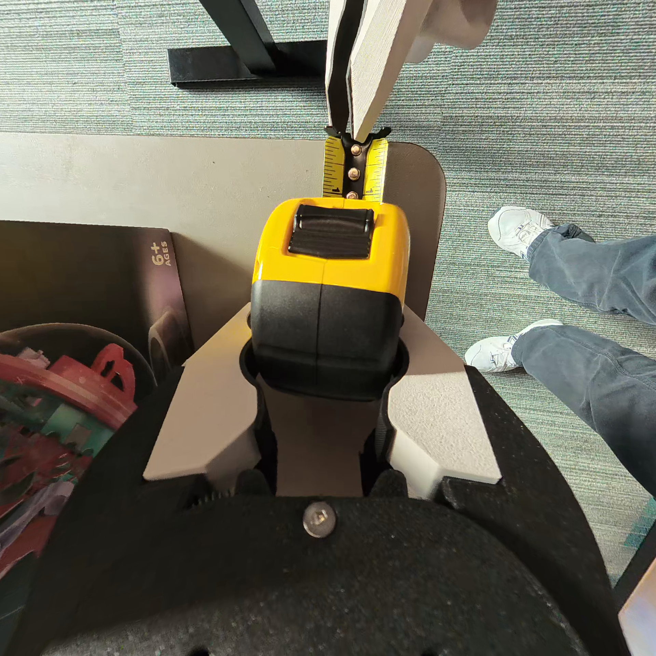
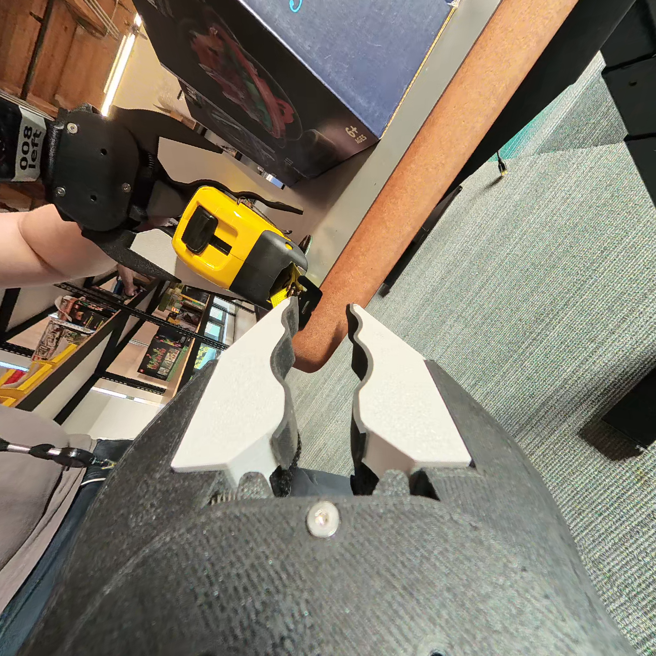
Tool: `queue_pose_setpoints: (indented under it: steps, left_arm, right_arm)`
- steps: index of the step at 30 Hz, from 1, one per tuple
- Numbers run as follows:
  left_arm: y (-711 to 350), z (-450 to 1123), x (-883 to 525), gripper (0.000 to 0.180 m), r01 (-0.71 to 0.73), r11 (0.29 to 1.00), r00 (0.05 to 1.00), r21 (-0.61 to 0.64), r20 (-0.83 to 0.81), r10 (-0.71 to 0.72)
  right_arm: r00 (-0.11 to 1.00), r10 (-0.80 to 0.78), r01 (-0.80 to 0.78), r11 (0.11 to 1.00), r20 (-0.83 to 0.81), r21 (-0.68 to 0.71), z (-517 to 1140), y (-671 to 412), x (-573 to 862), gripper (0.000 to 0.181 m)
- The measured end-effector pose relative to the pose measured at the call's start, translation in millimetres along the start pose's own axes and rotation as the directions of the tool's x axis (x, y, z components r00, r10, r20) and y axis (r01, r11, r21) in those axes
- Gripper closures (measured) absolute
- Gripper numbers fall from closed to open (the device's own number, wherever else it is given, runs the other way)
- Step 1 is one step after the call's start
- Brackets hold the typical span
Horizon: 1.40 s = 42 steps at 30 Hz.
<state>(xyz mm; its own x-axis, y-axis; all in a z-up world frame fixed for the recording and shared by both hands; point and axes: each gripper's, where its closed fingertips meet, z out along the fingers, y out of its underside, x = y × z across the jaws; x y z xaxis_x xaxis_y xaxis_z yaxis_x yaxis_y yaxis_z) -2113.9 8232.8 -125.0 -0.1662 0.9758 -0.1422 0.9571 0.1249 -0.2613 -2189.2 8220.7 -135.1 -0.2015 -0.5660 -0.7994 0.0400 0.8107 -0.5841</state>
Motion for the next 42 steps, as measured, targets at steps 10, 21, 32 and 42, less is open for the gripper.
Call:
queue_pose_setpoints:
  steps: [10, 21, 32, 42]
  left_arm:
    - [1.6, -0.4, -0.8, 0.109, 0.005, 1.000, 1.000, -0.018, -0.007, -0.005]
    - [4.3, -1.6, -1.2, 0.109, -0.012, 0.996, 1.000, -0.089, 0.002, 0.012]
    - [5.1, -0.8, -0.8, 0.109, -0.010, 0.994, 1.000, -0.111, 0.000, 0.010]
    - [5.3, -0.1, -1.1, 0.109, -0.010, 0.994, 1.000, -0.110, -0.001, 0.010]
  right_arm:
    - [0.976, -0.187, 0.186, 0.982, -0.107, -0.021, -1.6, -5.1, -1.4, 0.154]
    - [0.950, -0.260, 0.258, 0.966, -0.171, -0.036, -2.7, -6.2, -3.4, 0.156]
    - [0.911, -0.347, 0.343, 0.937, -0.222, -0.059, -3.6, -7.9, -5.6, 0.158]
    - [0.888, -0.390, 0.384, 0.920, -0.243, -0.071, -4.2, -10.6, -6.6, 0.157]
